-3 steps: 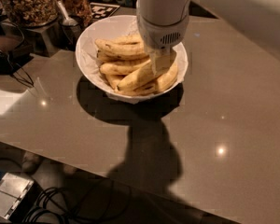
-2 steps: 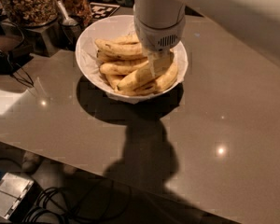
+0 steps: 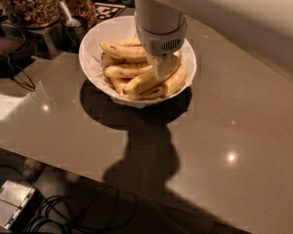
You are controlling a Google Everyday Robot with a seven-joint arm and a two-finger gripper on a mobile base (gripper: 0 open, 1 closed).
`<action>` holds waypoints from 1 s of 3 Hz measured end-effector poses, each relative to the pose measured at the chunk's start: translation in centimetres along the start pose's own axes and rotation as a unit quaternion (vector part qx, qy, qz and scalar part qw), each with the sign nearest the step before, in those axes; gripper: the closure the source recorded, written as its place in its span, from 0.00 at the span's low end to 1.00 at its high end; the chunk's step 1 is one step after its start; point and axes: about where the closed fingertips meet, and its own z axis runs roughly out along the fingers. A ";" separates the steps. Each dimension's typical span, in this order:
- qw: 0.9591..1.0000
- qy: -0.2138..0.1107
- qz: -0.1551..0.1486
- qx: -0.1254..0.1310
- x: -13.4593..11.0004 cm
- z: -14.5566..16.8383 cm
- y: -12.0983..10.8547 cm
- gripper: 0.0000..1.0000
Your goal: Pick banana from white bowl
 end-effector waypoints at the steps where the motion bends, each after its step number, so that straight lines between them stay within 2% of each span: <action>1: 1.000 0.003 -0.016 -0.002 -0.1 0.6 -0.1 0.61; 2: 1.000 0.000 -0.022 -0.007 -0.4 1.0 0.1 0.62; 3: 1.000 0.000 -0.022 -0.007 -0.4 0.8 0.0 0.44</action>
Offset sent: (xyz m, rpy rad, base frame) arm 0.0007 0.0080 -0.0264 -0.0307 0.0523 0.0636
